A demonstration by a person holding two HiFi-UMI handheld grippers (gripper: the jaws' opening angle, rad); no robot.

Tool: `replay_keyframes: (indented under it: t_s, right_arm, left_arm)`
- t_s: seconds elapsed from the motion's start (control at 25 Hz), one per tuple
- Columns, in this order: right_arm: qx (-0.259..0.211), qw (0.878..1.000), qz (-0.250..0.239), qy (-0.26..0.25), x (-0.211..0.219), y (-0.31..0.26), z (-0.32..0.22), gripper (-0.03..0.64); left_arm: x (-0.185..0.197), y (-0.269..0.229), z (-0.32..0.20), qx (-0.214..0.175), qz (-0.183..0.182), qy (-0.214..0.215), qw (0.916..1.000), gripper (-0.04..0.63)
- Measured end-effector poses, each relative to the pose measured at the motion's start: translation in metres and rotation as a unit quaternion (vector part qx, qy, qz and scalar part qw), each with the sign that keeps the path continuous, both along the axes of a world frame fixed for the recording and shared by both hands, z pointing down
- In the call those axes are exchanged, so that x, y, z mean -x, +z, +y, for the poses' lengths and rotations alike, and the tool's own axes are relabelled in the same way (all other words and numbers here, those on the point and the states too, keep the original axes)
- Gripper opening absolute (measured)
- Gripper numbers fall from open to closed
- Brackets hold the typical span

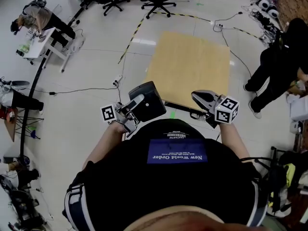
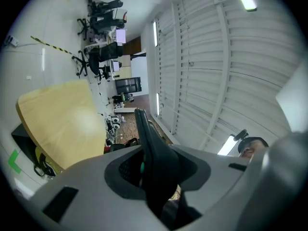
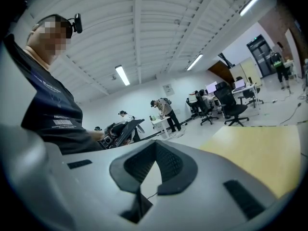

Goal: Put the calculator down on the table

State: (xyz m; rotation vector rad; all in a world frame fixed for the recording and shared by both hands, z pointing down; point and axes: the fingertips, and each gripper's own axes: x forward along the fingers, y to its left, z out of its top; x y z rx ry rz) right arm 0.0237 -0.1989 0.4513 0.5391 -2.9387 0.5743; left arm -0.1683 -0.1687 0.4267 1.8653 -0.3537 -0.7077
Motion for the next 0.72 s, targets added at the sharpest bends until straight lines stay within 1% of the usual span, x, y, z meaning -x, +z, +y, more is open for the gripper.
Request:
replay_keyframes:
  t_s: [0.08,0.16,0.24,0.32,0.4,0.48,0.56,0.64,0.72]
  right_arm:
    - [0.003,1.000,0.007,0.004,0.002,0.009,-0.017,-0.017]
    - [0.007,1.000,0.011,0.017,0.007,0.013,-0.036,-0.016]
    - [0.007,0.999,0.018,0.033,0.011,0.018,-0.057,-0.017]
    - [0.001,0.998,0.032,0.054,0.013,0.022,-0.084,-0.015]
    - [-0.005,0.996,0.037,0.084,0.020,0.019,-0.118,-0.017]
    - [-0.004,0.994,0.028,0.107,0.041,0.006,-0.142,-0.017]
    - [-0.002,0.992,0.030,0.120,0.063,-0.012,-0.155,-0.016]
    - [0.005,0.988,0.039,0.152,0.068,-0.024,-0.169,-0.016]
    - [0.018,0.982,0.037,0.182,0.072,-0.030,-0.179,-0.016]
  left_arm:
    - [0.004,0.009,-0.021,0.007,0.005,0.001,1.0000,0.138]
    - [0.008,0.017,-0.045,0.010,0.012,0.013,0.9998,0.138]
    - [0.009,0.025,-0.073,0.007,0.018,0.036,0.9992,0.138]
    - [0.009,0.032,-0.109,-0.007,0.029,0.064,0.9975,0.138]
    - [0.013,0.037,-0.150,-0.016,0.038,0.094,0.9947,0.138]
    - [0.028,0.034,-0.184,-0.012,0.029,0.124,0.9918,0.138]
    - [0.045,0.023,-0.209,-0.011,0.020,0.152,0.9881,0.138]
    - [0.052,0.013,-0.232,-0.009,0.021,0.181,0.9833,0.138]
    - [0.053,0.011,-0.253,-0.005,0.022,0.206,0.9782,0.138]
